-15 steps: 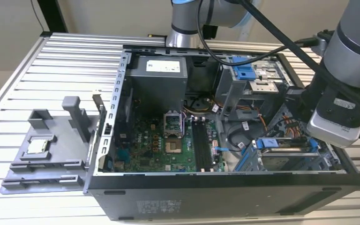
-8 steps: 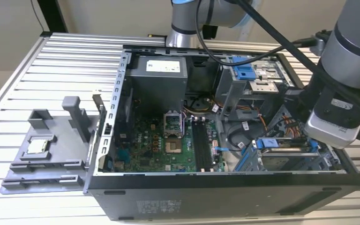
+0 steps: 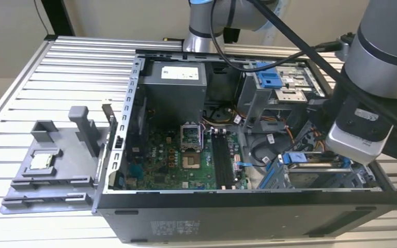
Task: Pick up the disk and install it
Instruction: 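Insert the second disk wire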
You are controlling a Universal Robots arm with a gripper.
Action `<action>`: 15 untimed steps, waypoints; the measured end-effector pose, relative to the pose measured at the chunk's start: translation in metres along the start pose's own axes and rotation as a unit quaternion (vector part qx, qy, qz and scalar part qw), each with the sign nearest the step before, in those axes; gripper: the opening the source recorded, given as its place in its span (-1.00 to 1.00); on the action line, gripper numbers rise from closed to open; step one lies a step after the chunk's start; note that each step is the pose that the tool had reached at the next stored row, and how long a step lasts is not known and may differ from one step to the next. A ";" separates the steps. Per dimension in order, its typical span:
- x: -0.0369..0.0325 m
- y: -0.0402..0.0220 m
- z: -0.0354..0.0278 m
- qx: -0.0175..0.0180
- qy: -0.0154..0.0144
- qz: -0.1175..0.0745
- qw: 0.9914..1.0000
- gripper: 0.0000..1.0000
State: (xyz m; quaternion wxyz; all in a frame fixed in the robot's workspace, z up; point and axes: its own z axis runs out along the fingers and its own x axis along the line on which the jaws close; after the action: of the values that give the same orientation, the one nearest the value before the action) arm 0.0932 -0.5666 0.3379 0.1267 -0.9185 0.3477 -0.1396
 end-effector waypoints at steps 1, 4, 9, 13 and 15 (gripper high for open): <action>-0.0011 0.0009 -0.0005 0.000 0.001 0.002 1.000 -1.00; -0.0029 0.0024 -0.0015 -0.002 0.004 0.011 1.000 -1.00; -0.0059 0.0050 -0.0032 -0.005 0.009 0.027 1.000 -1.00; -0.0072 0.0058 -0.0053 -0.006 0.012 0.036 0.999 -1.00; -0.0089 0.0070 -0.0065 -0.006 0.013 0.041 0.999 -1.00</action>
State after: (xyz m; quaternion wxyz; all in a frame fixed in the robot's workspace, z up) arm 0.0803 -0.5666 0.3401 0.1219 -0.9025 0.3871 -0.1443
